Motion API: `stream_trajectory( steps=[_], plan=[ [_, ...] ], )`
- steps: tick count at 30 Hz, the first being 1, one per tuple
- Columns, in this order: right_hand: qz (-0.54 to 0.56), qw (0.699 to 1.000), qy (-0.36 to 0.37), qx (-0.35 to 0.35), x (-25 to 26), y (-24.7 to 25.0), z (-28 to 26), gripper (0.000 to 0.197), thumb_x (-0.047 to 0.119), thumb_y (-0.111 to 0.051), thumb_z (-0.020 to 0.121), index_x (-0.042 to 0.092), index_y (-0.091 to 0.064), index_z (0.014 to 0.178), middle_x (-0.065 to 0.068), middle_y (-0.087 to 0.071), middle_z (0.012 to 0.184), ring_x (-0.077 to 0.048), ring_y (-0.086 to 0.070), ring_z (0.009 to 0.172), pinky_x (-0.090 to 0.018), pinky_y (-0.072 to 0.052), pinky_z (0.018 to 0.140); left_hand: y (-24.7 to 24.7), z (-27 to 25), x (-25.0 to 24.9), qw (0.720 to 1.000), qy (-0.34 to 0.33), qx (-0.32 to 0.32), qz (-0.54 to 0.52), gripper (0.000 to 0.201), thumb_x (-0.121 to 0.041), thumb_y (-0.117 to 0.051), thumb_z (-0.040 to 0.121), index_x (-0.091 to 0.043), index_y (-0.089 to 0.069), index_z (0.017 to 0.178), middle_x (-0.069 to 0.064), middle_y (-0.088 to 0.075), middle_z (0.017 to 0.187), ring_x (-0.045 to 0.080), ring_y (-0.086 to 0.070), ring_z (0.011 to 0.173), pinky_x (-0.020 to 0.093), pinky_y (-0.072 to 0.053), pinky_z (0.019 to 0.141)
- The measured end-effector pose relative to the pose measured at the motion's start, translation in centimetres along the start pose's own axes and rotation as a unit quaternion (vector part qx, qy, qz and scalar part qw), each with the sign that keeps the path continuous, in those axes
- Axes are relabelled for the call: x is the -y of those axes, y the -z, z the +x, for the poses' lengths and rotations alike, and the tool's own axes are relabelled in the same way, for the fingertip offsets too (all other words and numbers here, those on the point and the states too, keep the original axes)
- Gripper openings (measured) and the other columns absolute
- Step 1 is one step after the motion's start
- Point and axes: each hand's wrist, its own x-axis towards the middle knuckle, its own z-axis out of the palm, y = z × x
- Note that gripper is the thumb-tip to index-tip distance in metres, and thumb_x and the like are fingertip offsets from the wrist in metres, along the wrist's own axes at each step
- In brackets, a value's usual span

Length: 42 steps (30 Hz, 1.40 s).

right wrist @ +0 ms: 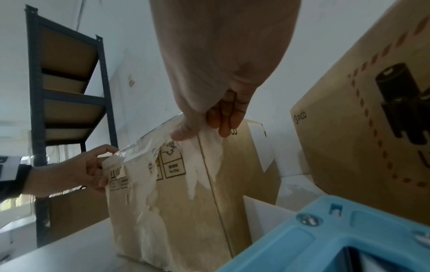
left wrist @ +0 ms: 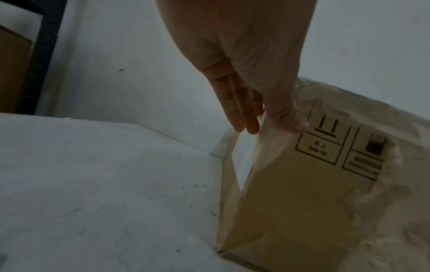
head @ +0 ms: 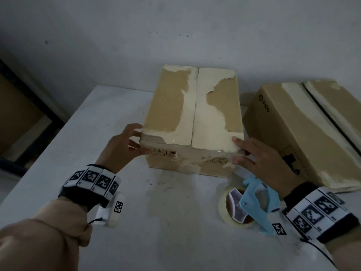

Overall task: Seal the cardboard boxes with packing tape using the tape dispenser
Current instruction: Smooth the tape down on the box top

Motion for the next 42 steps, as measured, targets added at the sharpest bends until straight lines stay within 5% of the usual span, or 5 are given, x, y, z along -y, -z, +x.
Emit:
stream_trajectory(
  steps=[12,19,26,38,42],
  plan=[
    [0.020,1.000,-0.021,0.008,0.5,0.3,0.4,0.053,0.012,-0.066,0.079,0.002,-0.049,0.128,-0.019,-0.058,0.095,-0.034,-0.059,0.084,-0.048,-0.055,0.071,0.9,0.6,1.4,0.995,-0.091,0.034,0.027,0.069,-0.024,-0.069,0.076,-0.075,-0.035,0.107,-0.014,-0.058,0.105,-0.026,-0.053,0.086,-0.004,-0.042,0.073],
    [0.047,0.992,-0.086,0.080,0.7,1.1,0.2,0.059,0.011,-0.059,0.087,0.020,-0.033,0.139,-0.003,-0.049,0.108,-0.022,-0.051,0.096,-0.030,-0.045,0.086,1.2,0.8,0.5,0.995,-0.048,0.064,0.060,0.064,-0.022,-0.073,0.075,-0.021,-0.046,0.133,0.002,-0.063,0.116,0.008,-0.059,0.099,0.021,-0.044,0.089],
    [-0.130,0.990,-0.046,-0.001,2.3,2.1,1.4,0.072,0.069,-0.041,0.074,0.016,-0.057,0.120,-0.010,-0.052,0.108,-0.027,-0.051,0.099,-0.042,-0.040,0.087,0.0,0.2,-0.9,0.964,-0.122,-0.012,0.236,0.092,-0.079,-0.036,0.071,-0.017,-0.035,0.139,0.008,-0.030,0.150,0.025,-0.035,0.133,0.045,-0.034,0.103],
    [-0.197,0.974,-0.011,0.115,5.1,-3.6,3.9,0.075,0.052,-0.004,0.095,0.003,-0.051,0.126,-0.014,-0.055,0.131,-0.028,-0.053,0.119,-0.038,-0.031,0.105,-5.1,0.6,-3.3,0.910,-0.199,0.036,0.363,0.061,-0.049,-0.006,0.097,-0.016,-0.041,0.135,0.005,-0.053,0.137,0.025,-0.051,0.125,0.043,-0.031,0.103],
    [-0.192,0.975,0.001,0.116,3.4,-2.5,2.6,0.088,0.067,0.005,0.084,0.008,-0.022,0.143,-0.009,-0.022,0.152,-0.017,-0.011,0.139,-0.026,0.001,0.112,-4.8,0.6,-4.0,0.913,-0.170,0.061,0.366,0.072,-0.055,-0.003,0.095,-0.014,-0.049,0.133,0.005,-0.052,0.137,0.026,-0.052,0.125,0.048,-0.041,0.099]
  ],
)
